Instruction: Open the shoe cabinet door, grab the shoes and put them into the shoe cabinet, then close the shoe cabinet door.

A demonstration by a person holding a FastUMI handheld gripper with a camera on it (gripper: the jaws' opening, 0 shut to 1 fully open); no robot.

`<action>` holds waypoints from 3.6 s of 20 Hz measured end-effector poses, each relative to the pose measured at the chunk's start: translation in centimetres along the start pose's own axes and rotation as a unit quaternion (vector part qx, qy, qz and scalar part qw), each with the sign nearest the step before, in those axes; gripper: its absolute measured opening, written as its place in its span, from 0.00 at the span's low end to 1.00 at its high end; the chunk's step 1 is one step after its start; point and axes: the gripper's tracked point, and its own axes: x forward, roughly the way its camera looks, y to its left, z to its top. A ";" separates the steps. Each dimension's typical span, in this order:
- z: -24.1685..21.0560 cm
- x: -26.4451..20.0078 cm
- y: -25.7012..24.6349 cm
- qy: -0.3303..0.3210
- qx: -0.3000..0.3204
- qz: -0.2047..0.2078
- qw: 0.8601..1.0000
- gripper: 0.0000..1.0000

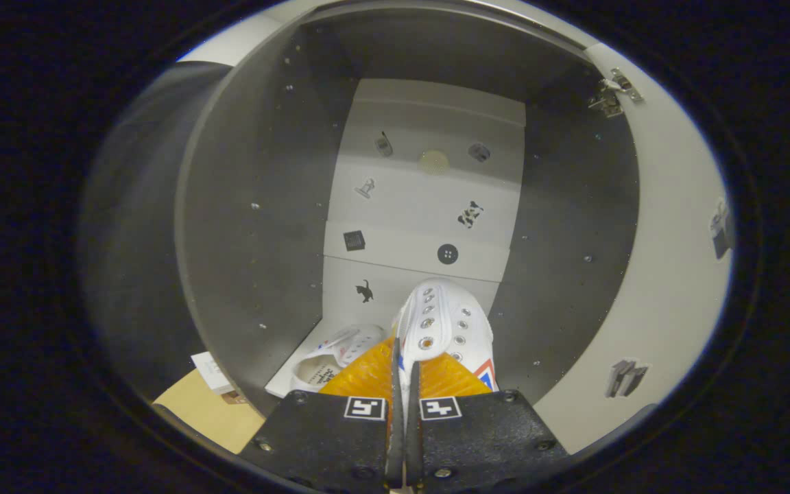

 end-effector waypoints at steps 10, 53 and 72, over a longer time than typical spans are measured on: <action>-4.7 4.6 -2.0 0.064 -0.021 -0.036 0.997 0.05; 12.8 -48.4 -3.5 -0.110 0.061 0.098 0.987 1.00; 4.0 -65.0 -28.7 -0.168 0.027 -0.005 0.985 1.00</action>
